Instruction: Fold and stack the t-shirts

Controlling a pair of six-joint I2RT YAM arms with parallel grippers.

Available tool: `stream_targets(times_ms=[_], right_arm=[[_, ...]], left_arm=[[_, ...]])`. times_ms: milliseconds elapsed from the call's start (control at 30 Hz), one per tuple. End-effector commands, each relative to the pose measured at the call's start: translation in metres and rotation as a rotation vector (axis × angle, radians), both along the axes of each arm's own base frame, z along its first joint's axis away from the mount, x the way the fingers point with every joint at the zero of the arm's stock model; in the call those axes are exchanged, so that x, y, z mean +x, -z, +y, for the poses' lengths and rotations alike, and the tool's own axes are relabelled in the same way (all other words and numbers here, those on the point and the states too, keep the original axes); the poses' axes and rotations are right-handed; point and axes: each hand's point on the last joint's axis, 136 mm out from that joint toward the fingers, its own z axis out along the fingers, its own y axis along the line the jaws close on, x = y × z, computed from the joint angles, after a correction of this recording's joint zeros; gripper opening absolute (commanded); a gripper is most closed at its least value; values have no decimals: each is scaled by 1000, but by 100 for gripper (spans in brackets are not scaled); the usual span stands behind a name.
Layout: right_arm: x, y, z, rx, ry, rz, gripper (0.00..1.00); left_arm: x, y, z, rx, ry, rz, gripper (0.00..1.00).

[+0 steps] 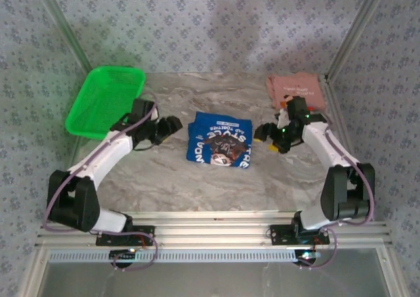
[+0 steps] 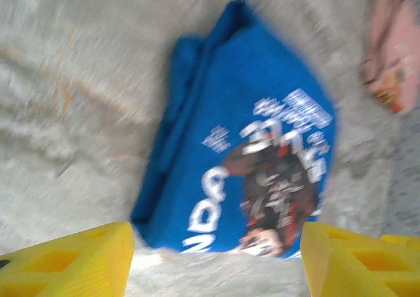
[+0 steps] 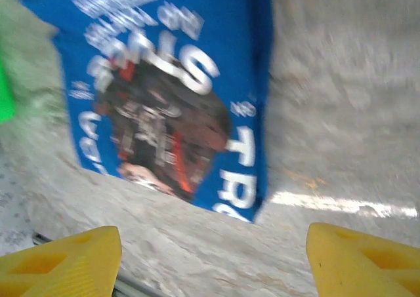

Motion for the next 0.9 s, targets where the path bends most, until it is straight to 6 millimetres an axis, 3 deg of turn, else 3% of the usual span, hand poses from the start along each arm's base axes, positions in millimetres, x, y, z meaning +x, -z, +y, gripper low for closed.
stream_targets(times_ms=[0, 167, 367, 667, 867], right_arm=[[15, 11, 9, 52, -6, -62, 78], [18, 40, 19, 68, -25, -11, 79], [30, 60, 35, 35, -60, 23, 80], [63, 73, 77, 11, -129, 51, 77], [57, 93, 86, -88, -177, 138, 69]], left_arm=[[5, 11, -15, -66, 31, -42, 68], [14, 33, -30, -108, 47, -35, 68], [25, 51, -46, -146, 56, -14, 68], [28, 71, -45, -129, 52, 16, 67], [25, 84, -40, -126, 42, 39, 66]])
